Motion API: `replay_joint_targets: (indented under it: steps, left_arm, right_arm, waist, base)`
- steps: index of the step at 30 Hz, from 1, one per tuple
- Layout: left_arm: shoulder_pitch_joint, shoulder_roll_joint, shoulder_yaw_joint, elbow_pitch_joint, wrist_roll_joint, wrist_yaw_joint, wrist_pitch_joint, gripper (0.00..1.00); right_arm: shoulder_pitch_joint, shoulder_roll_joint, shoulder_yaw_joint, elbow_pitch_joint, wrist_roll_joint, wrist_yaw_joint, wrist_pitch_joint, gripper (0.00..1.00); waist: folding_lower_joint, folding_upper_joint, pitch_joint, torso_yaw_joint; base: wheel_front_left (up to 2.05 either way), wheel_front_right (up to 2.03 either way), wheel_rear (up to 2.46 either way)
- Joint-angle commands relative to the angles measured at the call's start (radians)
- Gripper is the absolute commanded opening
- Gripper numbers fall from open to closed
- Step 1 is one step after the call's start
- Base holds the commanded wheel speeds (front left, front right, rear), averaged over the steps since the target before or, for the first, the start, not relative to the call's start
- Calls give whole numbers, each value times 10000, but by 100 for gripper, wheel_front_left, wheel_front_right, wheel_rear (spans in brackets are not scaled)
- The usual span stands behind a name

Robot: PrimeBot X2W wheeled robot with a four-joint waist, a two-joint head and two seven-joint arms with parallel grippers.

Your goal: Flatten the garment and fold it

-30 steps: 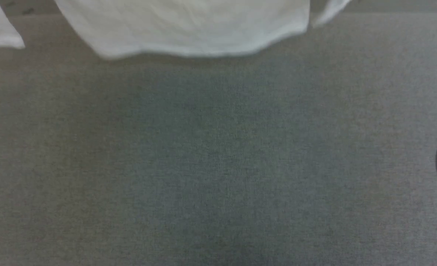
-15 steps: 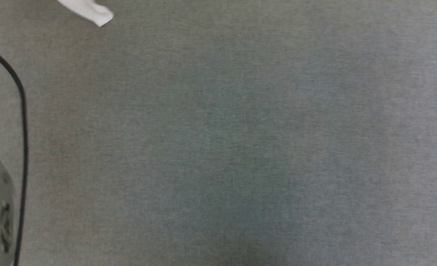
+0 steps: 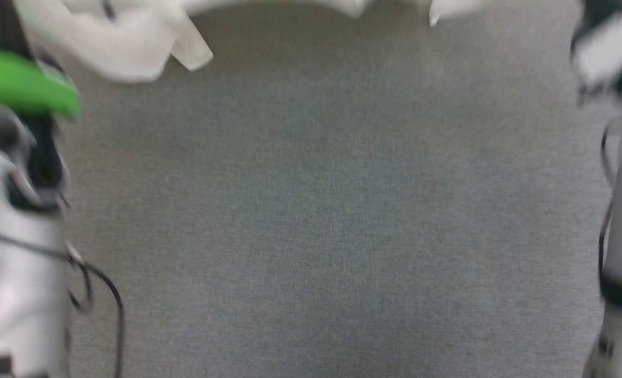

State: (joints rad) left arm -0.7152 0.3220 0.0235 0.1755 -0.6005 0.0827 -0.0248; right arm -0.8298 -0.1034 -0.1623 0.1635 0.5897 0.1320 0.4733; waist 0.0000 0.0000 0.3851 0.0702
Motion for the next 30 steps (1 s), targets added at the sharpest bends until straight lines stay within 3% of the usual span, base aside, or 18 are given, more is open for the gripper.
replay_joint_targets:
  steps: [1,8,14,19,24,30]
  left_arm:
    - [853,-165,97,-314,-114,27,-112,0]
    - [4808,-1025,144,-1543,-842,375,317,0]
    - [7418,-1191,-94,-1378,-846,910,1111,0]
    - [8457,-917,-470,-593,-567,1318,2057,0]
    - [8794,-471,-911,-245,-23,1726,2875,0]
    - [8649,-556,-1069,-28,5,1868,3069,0]
  right_arm:
    - [1028,2,-226,-546,102,-13,-148,0]
    - [5776,446,-1142,-2330,53,-13,-514,0]
    - [8842,526,-1004,-2469,-680,-13,-727,0]
    - [10123,529,-705,-2286,-1909,-13,-326,0]
    - [10691,530,-94,-2220,-2808,-13,1037,0]
    - [10684,531,605,-2123,-3300,-13,2221,0]
  waist:
    - [0,0,-1436,-10]
    - [0,0,-2531,-44]
    - [0,0,-3080,-60]
    - [0,0,-3342,-1]
    - [0,0,-3506,-1]
    - [0,0,-3575,-54]
  base:
    - [0,0,0]
    - [0,0,0]
    - [0,0,0]
    - [0,0,0]
    - [0,0,0]
    - [0,0,0]
